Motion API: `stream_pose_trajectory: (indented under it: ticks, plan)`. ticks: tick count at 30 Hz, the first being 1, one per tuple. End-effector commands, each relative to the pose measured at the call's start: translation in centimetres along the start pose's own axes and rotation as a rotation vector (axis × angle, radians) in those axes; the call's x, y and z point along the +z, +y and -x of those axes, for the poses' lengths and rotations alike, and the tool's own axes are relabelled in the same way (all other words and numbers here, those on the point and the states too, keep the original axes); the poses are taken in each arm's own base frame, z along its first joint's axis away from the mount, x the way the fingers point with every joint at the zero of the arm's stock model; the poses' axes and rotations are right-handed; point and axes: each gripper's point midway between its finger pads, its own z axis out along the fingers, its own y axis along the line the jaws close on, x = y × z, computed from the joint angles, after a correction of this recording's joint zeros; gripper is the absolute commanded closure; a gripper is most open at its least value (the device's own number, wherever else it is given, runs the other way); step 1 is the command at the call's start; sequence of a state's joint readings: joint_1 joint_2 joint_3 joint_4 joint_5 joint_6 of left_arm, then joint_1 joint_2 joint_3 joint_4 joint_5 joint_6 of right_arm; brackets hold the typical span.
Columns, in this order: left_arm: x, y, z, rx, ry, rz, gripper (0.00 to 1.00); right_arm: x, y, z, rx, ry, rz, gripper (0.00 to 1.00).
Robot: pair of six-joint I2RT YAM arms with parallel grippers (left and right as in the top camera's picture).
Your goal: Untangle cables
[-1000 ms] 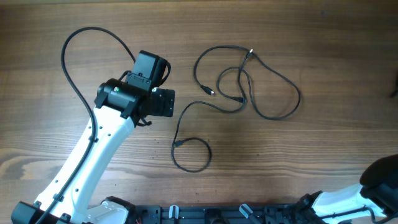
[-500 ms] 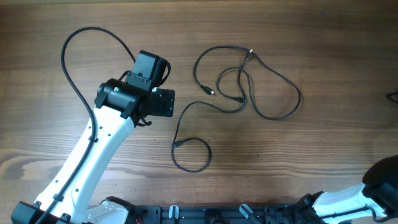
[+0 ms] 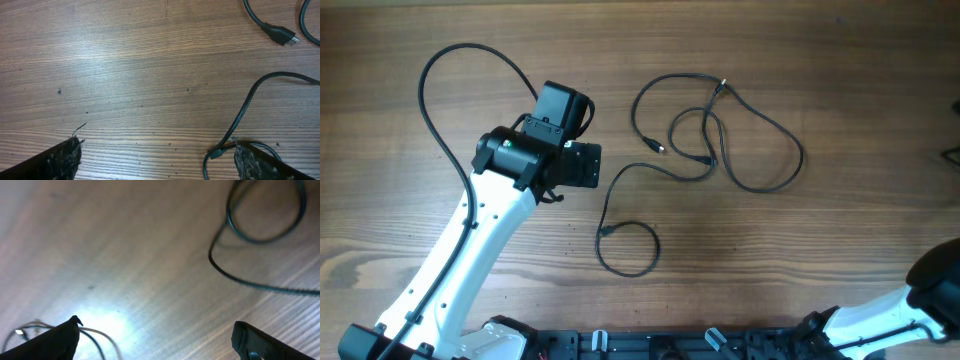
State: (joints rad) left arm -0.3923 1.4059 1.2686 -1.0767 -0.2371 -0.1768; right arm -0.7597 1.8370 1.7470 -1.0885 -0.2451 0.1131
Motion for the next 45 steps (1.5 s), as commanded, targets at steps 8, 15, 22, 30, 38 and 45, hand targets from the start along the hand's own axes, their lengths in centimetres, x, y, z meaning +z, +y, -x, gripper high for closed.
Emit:
stream_pose_trajectory:
  ticks: [8,15,22,30,38,45]
  plan:
    - [-0.4,0.2,0.1,0.006,-0.012,-0.003,0.00,6.9,-6.8,-5.5,0.179,0.154,-0.294,0.00]
    - [-0.4,0.2,0.1,0.006,-0.012,-0.003,0.00,7.8,-7.5,-3.6,0.192,0.060,-0.314,0.00]
    - [-0.4,0.2,0.1,0.006,-0.012,-0.003,0.00,7.4,-8.6,0.1,0.170,-0.100,-0.374,0.00]
    - [-0.4,0.2,0.1,0.006,-0.012,-0.003,0.00,8.3,-8.4,3.4,0.159,-0.225,-0.347,0.05]
    - [-0.4,0.2,0.1,0.006,-0.012,-0.003,0.00,10.8,-3.1,2.2,-0.048,-0.124,-0.031,0.00]
    - [-0.4,0.2,0.1,0.006,-0.012,-0.003,0.00,9.9,3.4,0.5,-0.138,-0.061,0.352,0.00]
